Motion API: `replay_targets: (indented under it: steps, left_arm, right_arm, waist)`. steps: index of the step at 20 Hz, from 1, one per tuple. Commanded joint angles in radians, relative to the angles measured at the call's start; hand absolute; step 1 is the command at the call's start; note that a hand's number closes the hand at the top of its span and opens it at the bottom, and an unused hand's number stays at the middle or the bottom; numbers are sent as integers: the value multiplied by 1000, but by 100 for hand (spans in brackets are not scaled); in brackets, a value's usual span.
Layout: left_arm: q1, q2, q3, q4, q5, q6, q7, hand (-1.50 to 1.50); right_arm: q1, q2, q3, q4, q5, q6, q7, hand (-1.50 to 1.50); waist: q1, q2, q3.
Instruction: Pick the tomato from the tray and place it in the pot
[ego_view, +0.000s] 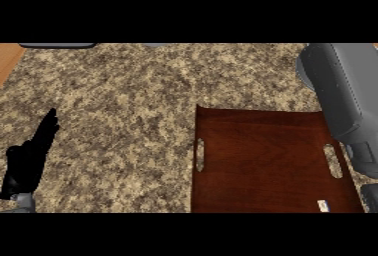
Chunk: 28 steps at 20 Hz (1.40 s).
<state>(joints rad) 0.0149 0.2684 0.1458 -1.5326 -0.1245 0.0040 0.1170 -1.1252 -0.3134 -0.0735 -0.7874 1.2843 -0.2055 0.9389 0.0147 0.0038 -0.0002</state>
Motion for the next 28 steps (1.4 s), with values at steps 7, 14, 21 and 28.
replay_targets:
  steps: [7,14,21,28]
  left_arm:
    - [12,-21,-5,-25,-28,16,-7,0]
    - [-10,-34,-20,-43,-34,14,26,0]
    - [-44,-18,-18,-38,-14,-25,32,0]
    - [-39,-16,-18,-24,-19,-28,-3,0]
  right_arm:
    - [13,-186,-133,100,-90,-130,-218,150]
    - [-31,-312,-220,384,-126,-245,-404,150]
    - [13,-400,-273,523,-167,-263,-560,150]
    - [62,-396,-339,590,-223,-330,-629,150]
  waist:
    - [0,0,0]
    - [31,15,2]
    - [48,25,3]
    - [71,37,7]
